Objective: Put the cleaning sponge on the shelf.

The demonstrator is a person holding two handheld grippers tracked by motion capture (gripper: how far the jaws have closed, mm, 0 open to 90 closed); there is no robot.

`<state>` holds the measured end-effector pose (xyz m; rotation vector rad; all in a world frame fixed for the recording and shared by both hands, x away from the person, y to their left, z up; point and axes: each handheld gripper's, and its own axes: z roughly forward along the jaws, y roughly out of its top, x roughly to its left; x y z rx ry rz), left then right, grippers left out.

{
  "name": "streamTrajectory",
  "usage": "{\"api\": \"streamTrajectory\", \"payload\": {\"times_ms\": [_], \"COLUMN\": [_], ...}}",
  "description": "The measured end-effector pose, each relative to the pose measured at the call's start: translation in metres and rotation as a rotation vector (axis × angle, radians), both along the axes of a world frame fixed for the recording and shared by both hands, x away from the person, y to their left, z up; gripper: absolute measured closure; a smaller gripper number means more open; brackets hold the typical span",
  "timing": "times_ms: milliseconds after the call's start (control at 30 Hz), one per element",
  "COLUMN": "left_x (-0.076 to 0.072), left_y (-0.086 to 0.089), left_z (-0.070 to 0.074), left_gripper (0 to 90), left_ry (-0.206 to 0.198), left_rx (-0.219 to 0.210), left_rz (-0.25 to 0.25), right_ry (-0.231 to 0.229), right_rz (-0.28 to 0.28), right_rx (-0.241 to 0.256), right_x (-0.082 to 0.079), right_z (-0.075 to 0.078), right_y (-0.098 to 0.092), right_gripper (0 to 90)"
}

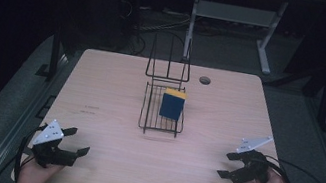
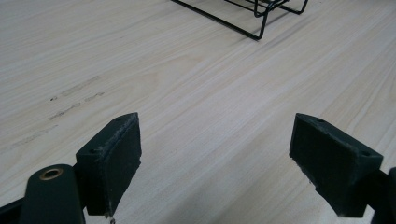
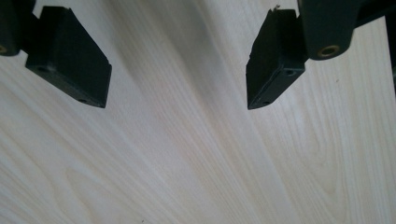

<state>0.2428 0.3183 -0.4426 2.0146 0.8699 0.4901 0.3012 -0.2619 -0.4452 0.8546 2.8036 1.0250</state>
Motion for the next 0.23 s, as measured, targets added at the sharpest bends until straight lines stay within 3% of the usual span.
{"api": "streamTrajectory", "payload": {"times_ms": [233], "left_x": [0.0], "left_y": [0.0], "left_z": [0.0], "left_gripper": [16.2], "left_ry": [-0.005], "left_rx": [0.002], "left_rz": [0.004], "right_ry": [-0.038], "right_rz": [-0.02], "right_rx": [0.007], "right_x": [-0.017], "right_z": [0.002], "right_y": [-0.011], "right_gripper": [20.8]}}
